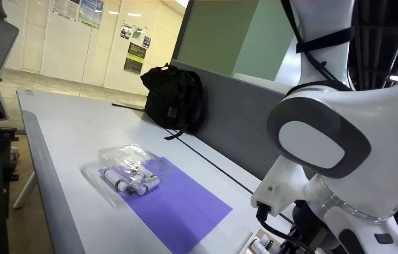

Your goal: Put the white object into the tray.

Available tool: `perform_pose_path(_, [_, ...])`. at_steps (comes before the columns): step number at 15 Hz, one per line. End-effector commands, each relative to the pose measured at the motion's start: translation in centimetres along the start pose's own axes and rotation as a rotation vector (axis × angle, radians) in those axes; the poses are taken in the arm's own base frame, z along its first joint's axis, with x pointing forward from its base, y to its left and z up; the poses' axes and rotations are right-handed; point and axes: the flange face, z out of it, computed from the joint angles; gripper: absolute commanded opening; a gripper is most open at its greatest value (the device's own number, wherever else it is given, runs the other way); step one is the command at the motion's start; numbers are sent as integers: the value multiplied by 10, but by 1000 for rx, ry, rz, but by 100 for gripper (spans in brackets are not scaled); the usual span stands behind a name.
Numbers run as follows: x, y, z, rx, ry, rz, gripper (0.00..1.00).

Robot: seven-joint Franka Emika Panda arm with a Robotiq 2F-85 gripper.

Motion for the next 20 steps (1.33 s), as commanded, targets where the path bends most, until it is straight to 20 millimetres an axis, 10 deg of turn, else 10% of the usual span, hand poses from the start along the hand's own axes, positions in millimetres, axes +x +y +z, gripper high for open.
perform_pose_path(1, [-4, -6, 9, 8, 0, 14, 7])
perform_pose_path(20, [4, 11, 22, -38, 7, 29, 7])
